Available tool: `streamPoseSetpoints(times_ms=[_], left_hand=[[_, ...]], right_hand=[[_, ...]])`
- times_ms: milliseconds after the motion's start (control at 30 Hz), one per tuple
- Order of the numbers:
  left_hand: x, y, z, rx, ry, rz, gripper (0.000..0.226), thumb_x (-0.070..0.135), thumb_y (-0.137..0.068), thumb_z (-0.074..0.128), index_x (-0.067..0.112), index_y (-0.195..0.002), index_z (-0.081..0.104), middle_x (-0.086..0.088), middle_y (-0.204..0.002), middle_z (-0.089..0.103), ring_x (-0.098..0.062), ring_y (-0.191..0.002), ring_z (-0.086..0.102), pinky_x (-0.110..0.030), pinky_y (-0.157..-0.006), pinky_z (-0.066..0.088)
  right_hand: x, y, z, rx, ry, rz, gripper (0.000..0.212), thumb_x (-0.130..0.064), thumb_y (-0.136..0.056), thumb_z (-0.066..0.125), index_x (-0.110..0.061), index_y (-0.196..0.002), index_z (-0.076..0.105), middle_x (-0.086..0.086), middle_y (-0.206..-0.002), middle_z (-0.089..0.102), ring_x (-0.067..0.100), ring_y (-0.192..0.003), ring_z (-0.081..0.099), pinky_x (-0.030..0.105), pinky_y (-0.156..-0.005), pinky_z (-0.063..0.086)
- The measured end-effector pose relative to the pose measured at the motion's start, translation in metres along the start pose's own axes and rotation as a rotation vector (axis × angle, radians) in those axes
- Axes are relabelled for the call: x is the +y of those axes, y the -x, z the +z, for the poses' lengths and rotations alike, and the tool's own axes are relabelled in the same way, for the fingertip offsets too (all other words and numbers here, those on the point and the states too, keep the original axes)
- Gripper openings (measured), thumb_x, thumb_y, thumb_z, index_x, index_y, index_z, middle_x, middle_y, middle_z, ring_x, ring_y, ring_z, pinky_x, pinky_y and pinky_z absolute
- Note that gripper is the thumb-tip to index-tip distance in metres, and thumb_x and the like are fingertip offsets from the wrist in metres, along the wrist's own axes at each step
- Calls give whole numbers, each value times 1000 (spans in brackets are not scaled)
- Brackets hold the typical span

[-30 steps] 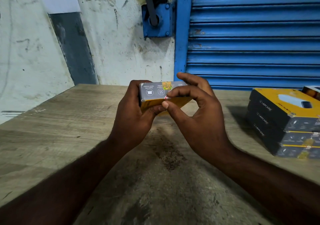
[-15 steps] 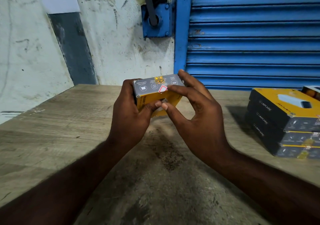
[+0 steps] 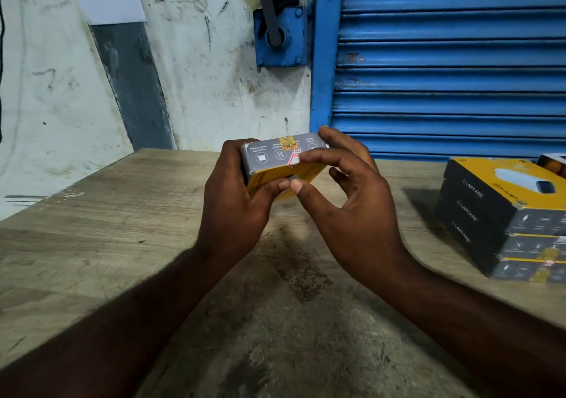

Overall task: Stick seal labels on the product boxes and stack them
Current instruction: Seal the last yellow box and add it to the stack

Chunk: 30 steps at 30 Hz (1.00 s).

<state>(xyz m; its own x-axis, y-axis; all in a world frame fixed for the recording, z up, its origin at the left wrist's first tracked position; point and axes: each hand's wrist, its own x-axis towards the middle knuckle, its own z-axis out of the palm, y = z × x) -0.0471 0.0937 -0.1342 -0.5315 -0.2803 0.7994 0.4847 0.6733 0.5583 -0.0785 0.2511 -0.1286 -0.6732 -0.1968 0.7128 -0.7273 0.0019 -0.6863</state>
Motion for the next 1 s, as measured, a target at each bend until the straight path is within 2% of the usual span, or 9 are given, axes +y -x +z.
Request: streamPoseSetpoints(times_ms=[233,367,500,600,667,733,833,1000], left_hand=[[0,1,2,-11,-16,-12,46,23,-82,81,24,-114,48,22,-104,59,16,-97,58,-3,-76,44],[2,2,2,-14,-1,-14,46,23,-82,81,24,-114,48,21,-104,60,16,-97,59,-3,-76,44],[7,3,2,-16,19,-12,45,39,-80,74,24,-114,48,21,-104,60,17,-97,58,-2,-75,43],[5,4,3,-27,13,-16,45,26,-82,80,23,-114,48,20,-104,60,17,-97,59,-3,-75,44],[3,4,3,-31,1,-21,48,20,-81,82,23,-114,48,20,-104,60,16,-97,59,-3,-75,44],[2,4,3,-37,-1,-30,49,20,-80,83,24,-114,48,20,-105,60,15,-97,59,-4,-75,44],[1,4,4,-48,-2,-36,50,22,-79,83,25,-114,48,17,-107,62,13,-97,60,-4,-75,45],[2,6,5,-45,0,-41,49,21,-79,84,25,-114,50,11,-108,66,6,-98,63,-6,-75,46]], right_hand=[[5,0,0,46,36,-1,30,-28,-85,75,-24,-115,71,-10,-141,53,5,-135,48,40,-109,47],[5,1,-1,53,4,0,24,-27,-86,75,-24,-110,76,-8,-142,54,7,-134,51,38,-109,48],[3,1,-2,55,-20,15,21,-25,-86,79,-25,-106,77,-9,-141,54,8,-134,50,38,-108,48],[0,0,-3,57,-21,44,17,-20,-84,82,-29,-98,76,-11,-137,55,1,-133,48,32,-108,47],[-2,0,-4,61,-23,56,20,-16,-83,82,-31,-92,73,-11,-134,55,0,-131,49,34,-107,47],[-2,-1,-4,68,-9,60,23,-14,-82,82,-29,-95,71,-11,-132,54,0,-128,50,35,-103,49],[0,-3,-5,86,43,59,22,-22,-82,83,-29,-100,74,-11,-130,54,1,-127,51,33,-102,50],[-2,-3,-5,123,62,73,9,-31,-84,81,-34,-91,76,-13,-127,56,-1,-125,51,29,-100,50]])
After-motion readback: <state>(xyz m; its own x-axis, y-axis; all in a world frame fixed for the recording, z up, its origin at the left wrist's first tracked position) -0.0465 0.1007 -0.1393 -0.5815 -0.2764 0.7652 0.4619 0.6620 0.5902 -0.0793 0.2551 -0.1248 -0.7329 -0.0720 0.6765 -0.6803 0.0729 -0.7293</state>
